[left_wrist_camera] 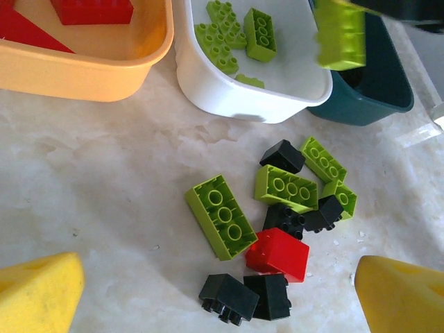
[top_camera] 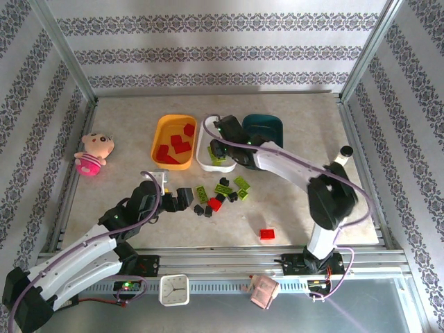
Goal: Sort the legos into containers by color
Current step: Place the lego in the container.
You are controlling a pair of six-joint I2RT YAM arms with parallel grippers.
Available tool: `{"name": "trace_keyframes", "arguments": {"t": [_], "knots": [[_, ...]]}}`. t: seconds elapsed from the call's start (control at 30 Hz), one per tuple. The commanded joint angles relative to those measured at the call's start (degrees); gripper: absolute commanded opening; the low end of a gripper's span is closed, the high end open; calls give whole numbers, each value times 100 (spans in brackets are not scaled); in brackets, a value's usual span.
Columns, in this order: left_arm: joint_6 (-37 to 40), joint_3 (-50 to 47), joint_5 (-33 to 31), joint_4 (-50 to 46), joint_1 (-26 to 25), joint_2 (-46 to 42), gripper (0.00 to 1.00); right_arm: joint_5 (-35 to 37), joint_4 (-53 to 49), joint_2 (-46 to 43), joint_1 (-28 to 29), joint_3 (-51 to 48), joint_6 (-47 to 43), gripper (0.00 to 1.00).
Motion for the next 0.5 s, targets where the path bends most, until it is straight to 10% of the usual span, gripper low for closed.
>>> {"name": "trace_keyframes", "arguments": {"t": [0.0,0.47], "knots": [[-122,-113,45,-256,-8,-137,100,75,33,588,-85,574,-198,22],[48,-7,303,-290,-8,-109,100,33,-41,708,-164,938,-28,65]]}}
